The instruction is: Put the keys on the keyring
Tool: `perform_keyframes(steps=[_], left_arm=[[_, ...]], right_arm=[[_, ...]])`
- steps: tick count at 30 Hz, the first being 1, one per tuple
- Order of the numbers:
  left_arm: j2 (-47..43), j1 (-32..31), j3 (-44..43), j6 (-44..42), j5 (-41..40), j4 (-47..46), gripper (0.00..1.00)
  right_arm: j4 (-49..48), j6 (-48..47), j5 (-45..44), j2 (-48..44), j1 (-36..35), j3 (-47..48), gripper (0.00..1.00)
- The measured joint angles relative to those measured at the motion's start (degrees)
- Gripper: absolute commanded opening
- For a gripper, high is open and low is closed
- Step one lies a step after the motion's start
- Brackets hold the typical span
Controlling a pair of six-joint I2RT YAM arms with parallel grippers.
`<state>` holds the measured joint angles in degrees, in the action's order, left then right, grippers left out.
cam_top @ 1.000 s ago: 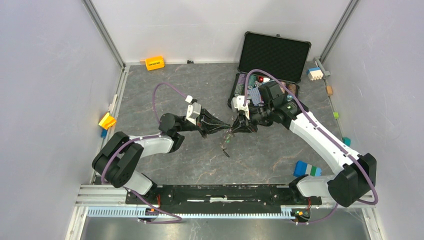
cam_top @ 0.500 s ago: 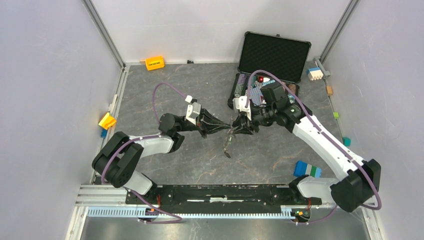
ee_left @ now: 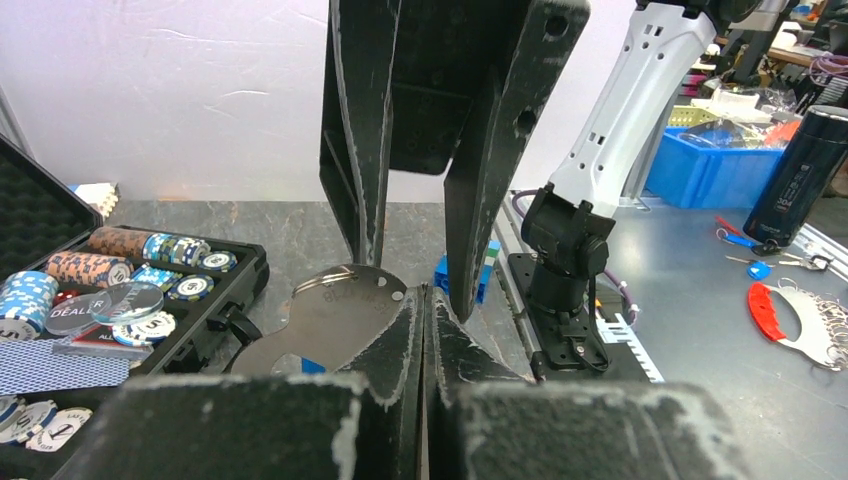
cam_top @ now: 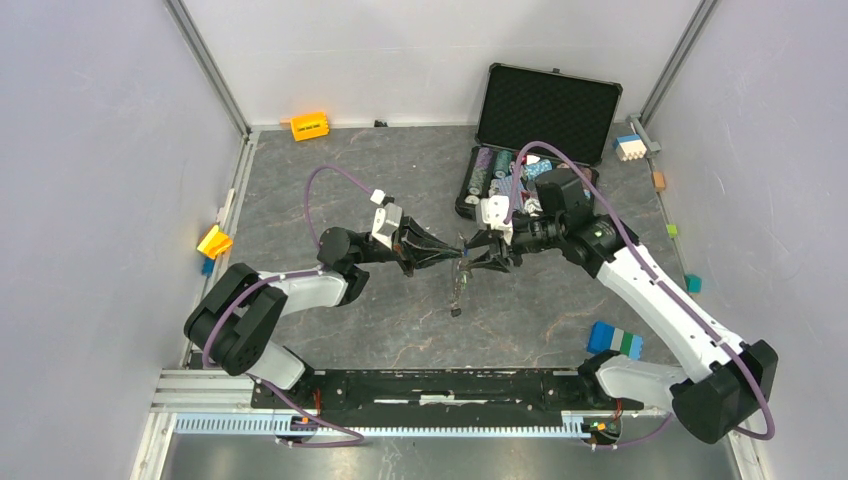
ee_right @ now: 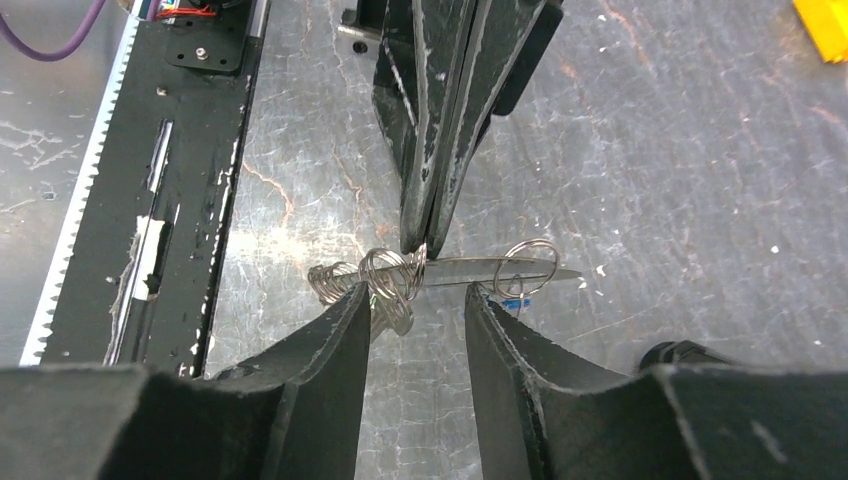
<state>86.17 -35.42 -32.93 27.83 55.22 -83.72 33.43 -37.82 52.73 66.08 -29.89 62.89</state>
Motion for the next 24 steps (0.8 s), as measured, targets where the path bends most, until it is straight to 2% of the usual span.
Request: perform_keyframes(steps=[6,14,19,24], left_arm=[[0.0,0.0,0.0,0.4,-0.7,0.0,0.02],[0.0,0.0,0.0,0.7,-1.2,-0.2,0.02],[0.0,0.0,0.0,0.7,-1.2,-0.2,0.02],[0.0,0.0,0.0,0.7,-1.2,-0.2,0.02]], right_arm=[[-0.9,0.8,0.3,1.0,0.0,-1.9,0.35],[-2.8,1.7,1.7,1.0,0.0,-1.9,0.32],[-3.1,2.2,1.7,1.0,0.0,-1.9,0.25],[-3.6,3.1,2.1,1.0,0.0,-1.9,0.13]])
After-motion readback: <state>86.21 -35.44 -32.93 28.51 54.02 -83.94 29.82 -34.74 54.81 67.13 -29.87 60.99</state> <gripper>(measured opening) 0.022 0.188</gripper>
